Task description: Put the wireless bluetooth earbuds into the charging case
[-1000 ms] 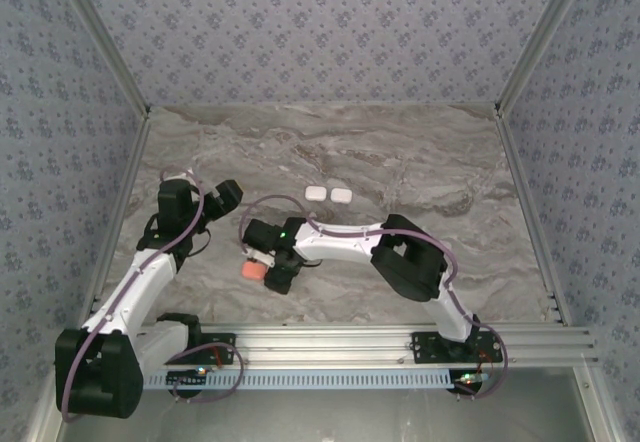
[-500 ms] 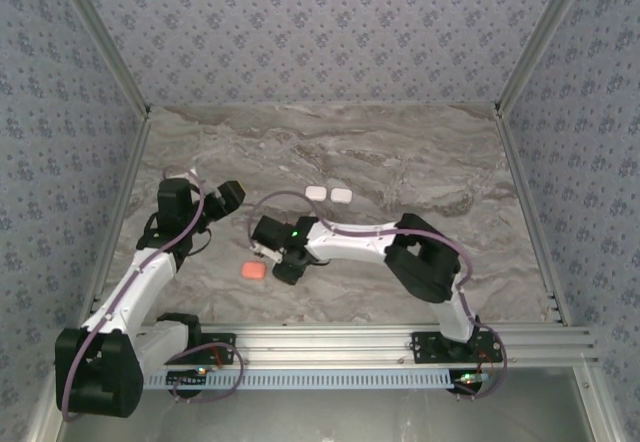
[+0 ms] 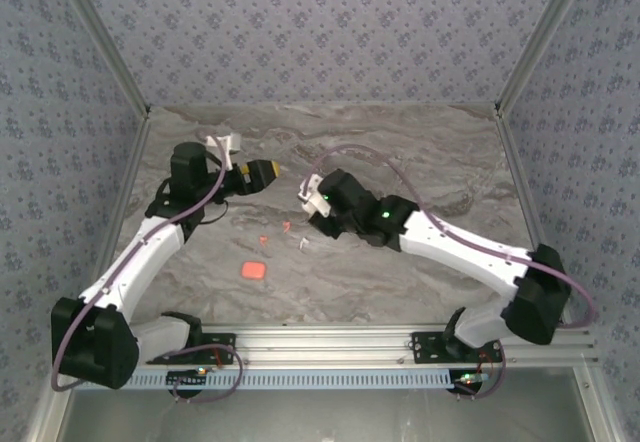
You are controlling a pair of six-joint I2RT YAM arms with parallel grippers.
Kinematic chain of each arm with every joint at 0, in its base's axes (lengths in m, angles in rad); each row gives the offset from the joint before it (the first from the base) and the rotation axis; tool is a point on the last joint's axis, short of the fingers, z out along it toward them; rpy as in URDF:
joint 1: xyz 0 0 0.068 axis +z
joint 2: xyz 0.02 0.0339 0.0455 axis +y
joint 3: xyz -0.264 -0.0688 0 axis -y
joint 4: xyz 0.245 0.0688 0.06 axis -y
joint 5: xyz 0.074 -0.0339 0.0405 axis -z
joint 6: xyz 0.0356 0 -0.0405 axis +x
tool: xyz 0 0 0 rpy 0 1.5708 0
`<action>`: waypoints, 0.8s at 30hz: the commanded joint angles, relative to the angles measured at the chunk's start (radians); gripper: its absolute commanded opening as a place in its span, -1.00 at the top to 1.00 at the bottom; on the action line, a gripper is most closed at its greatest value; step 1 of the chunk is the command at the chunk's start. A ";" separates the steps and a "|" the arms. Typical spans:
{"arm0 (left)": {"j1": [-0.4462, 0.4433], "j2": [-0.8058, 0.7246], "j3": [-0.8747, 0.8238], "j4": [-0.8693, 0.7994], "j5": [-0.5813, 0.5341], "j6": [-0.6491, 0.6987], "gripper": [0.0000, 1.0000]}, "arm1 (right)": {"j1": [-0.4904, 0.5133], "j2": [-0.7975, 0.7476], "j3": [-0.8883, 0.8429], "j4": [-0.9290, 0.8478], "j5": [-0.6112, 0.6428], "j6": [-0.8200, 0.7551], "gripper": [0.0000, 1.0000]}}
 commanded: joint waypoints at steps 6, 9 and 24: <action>-0.112 0.043 0.102 0.024 0.197 0.081 -0.60 | -0.068 -0.239 -0.129 0.142 0.060 -0.252 0.20; -0.148 0.058 0.121 0.041 0.250 0.075 -0.60 | -0.098 -0.286 -0.150 0.171 0.033 -0.317 0.20; -0.292 0.164 0.215 0.083 0.274 0.075 -0.56 | -0.102 -0.294 -0.135 0.205 0.006 -0.383 0.19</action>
